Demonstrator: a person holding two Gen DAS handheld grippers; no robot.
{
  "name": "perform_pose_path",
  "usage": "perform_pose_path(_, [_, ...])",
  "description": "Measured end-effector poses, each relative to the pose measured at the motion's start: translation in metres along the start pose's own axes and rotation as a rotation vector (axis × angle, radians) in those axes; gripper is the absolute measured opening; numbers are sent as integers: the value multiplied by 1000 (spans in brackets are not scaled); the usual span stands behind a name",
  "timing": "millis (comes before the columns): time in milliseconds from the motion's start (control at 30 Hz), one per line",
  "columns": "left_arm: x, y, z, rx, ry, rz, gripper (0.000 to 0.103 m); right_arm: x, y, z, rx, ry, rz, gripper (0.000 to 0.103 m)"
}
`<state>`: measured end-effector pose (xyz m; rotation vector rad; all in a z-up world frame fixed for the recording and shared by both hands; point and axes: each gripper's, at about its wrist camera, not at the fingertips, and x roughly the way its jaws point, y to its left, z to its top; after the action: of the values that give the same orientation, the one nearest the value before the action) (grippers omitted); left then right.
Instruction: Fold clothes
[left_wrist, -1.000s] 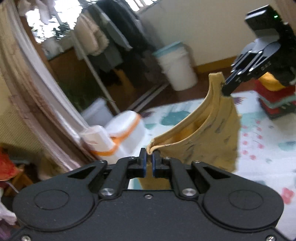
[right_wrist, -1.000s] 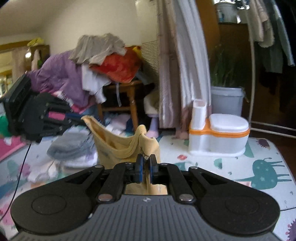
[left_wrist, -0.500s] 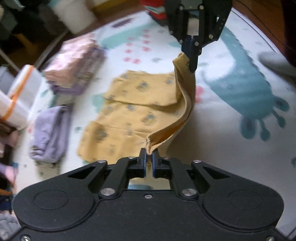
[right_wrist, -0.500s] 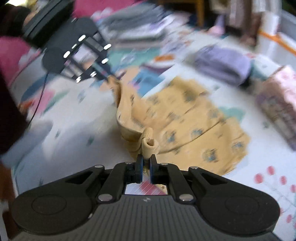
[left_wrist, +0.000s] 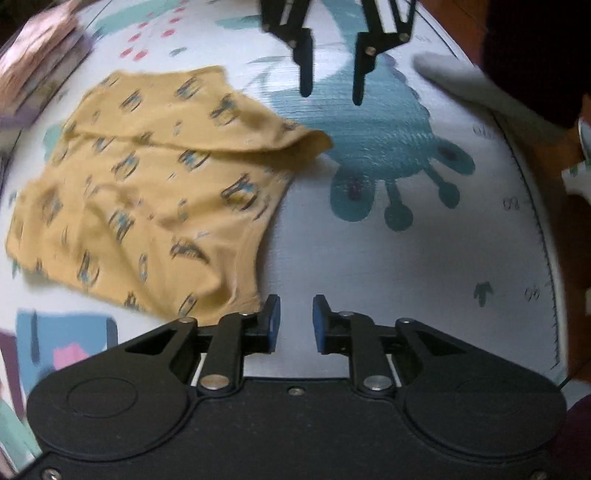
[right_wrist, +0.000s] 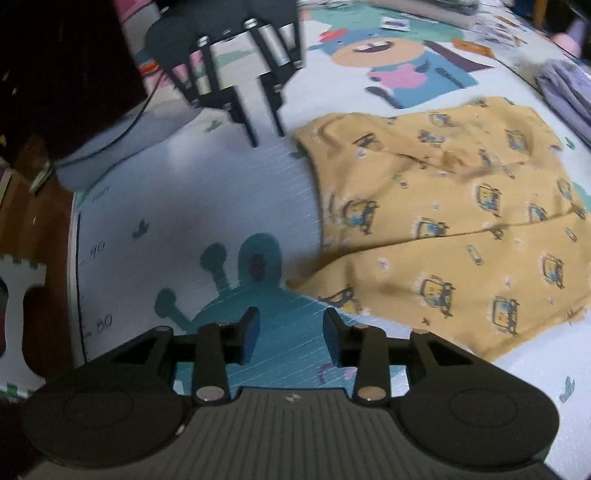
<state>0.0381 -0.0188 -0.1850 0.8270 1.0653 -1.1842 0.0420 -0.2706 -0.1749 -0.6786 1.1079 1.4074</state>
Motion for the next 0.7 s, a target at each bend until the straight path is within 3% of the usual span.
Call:
perform_pose_path(167, [-8, 58, -6, -268, -72, 64, 17, -9, -35, 4, 115, -65, -75, 39])
perform_pose_path(400, [-9, 146, -15, -659, -210, 161, 24, -18, -99, 4, 413, -227, -191, 40])
perform_pose_path(467, [-10, 171, -18, -770, -250, 189, 29, -12, -109, 5, 442, -243, -202, 40])
perform_pose_path(533, [-10, 196, -20, -882, -289, 217, 48, -2, -115, 10, 452, -244, -201, 40])
perform_pose_path(600, [-10, 219, -22, -977, -324, 237, 48, 7, -116, 17, 414, -228, -199, 40])
perform_pose_path(700, [-4, 238, -21, -1017, -349, 220, 48, 20, -119, 25, 371, -206, -194, 41])
